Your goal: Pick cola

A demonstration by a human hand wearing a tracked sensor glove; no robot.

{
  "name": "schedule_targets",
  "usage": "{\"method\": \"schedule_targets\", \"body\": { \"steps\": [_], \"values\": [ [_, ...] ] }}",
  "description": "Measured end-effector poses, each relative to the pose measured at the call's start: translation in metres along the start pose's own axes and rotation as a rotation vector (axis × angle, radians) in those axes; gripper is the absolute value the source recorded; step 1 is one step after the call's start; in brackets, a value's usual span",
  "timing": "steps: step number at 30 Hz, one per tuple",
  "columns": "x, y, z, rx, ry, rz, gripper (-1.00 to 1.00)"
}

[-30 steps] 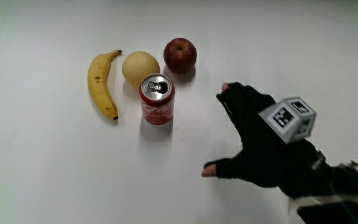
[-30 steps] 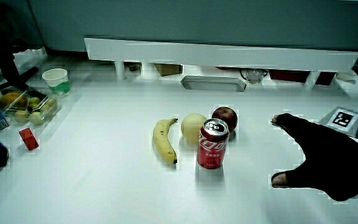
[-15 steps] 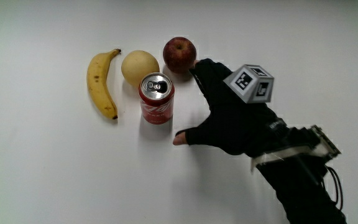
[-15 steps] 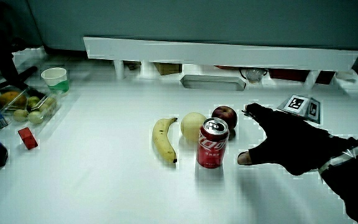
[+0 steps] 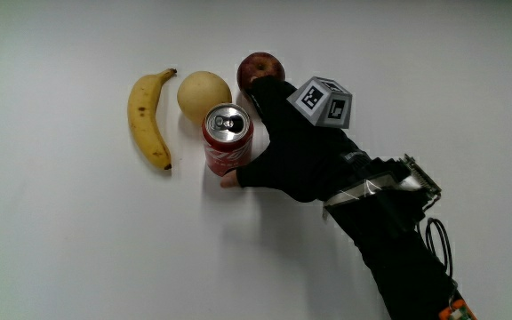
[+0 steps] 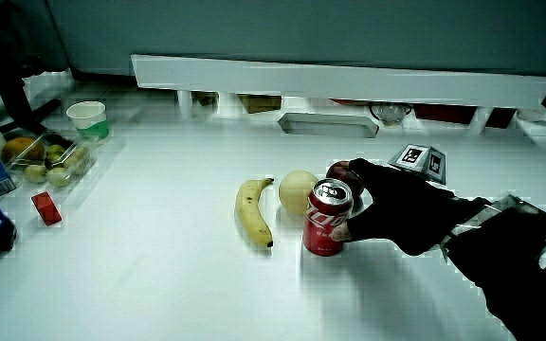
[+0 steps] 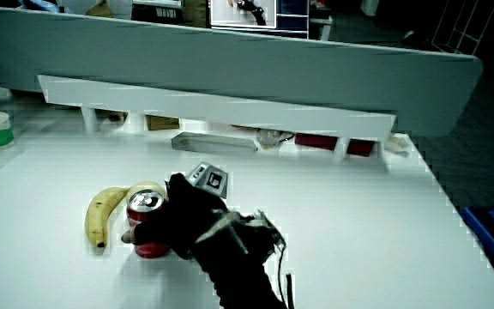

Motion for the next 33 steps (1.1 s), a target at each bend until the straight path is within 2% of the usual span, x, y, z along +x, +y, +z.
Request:
{"method": "schedule_targets", "body": {
  "steps": [4, 8, 10, 14, 17, 22, 26, 27, 29, 30, 33],
  "values": [
    [0.004, 0.003, -0.002, -0.014, 0.009, -0.014, 0.0],
    [0.009, 0.005, -0.002, 0.011, 0.032, -0.009, 0.0],
    [0.01, 0.003, -0.001, 0.035, 0.071, 0.009, 0.0],
    [0.012, 0.003, 0.001, 0.078, 0.083, 0.028, 0.15],
    [0.01, 0.002, 0.003, 0.096, 0.114, 0.045, 0.27],
    [0.012, 0.002, 0.003, 0.113, 0.128, 0.057, 0.46],
    [0.016, 0.001, 0.004, 0.13, 0.187, 0.08, 0.62],
    [0.018, 0.001, 0.004, 0.131, 0.198, 0.07, 0.65],
    [0.02, 0.001, 0.004, 0.148, 0.195, 0.06, 0.73],
    [0.017, -0.001, 0.005, 0.149, 0.194, 0.079, 0.77],
    [0.019, -0.001, 0.005, 0.165, 0.196, 0.075, 0.88]
  ]
}}
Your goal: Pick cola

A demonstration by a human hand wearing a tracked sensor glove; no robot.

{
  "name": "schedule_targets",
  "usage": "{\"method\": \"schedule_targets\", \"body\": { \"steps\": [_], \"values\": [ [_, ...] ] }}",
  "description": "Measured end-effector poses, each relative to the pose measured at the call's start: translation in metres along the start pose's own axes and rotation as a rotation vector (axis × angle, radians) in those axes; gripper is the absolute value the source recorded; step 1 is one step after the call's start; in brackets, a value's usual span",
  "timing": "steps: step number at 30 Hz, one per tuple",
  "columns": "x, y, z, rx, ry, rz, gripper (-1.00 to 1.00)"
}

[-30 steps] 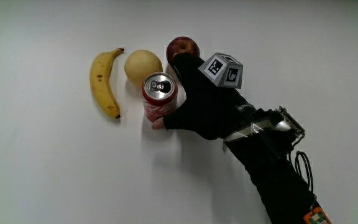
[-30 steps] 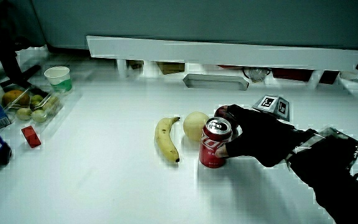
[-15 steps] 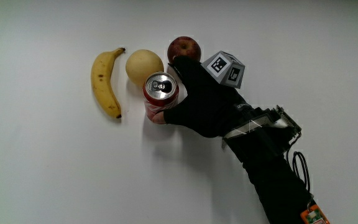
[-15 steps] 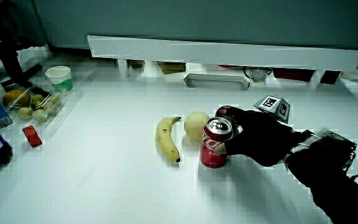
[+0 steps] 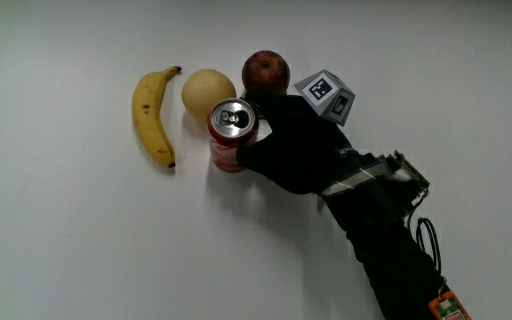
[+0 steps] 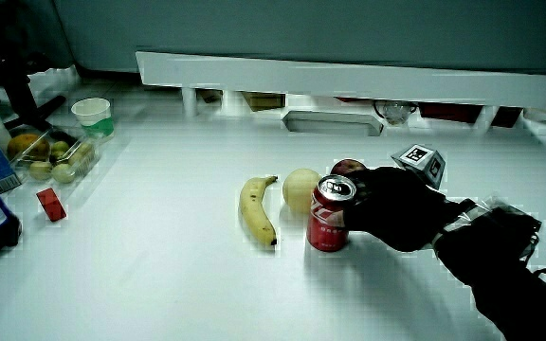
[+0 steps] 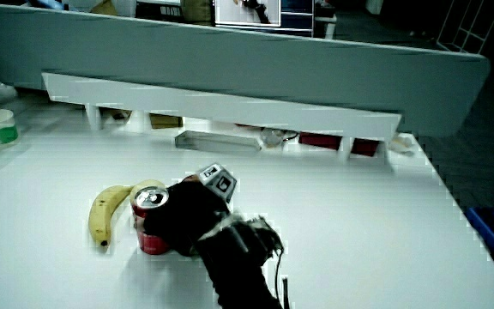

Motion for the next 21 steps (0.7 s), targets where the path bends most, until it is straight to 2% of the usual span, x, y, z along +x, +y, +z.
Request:
{"method": "schedule_targets", "body": {
  "steps": [3, 6, 9, 12, 14, 16, 17, 21],
  "values": [
    [-0.004, -0.003, 0.001, 0.008, 0.003, 0.022, 1.0],
    [-0.004, -0.005, 0.002, 0.022, -0.012, 0.026, 1.0],
    [-0.012, -0.012, 0.005, 0.035, -0.048, 0.054, 1.0],
    [-0.019, -0.021, 0.011, 0.055, -0.036, 0.087, 1.0],
    [-0.024, -0.026, 0.015, 0.081, -0.062, 0.088, 1.0],
    [-0.03, -0.032, 0.018, 0.048, -0.062, 0.13, 1.0],
    [-0.028, -0.034, 0.019, -0.013, -0.025, 0.089, 1.0],
    [-0.036, -0.055, 0.027, -0.022, -0.002, 0.044, 1.0]
  ]
}}
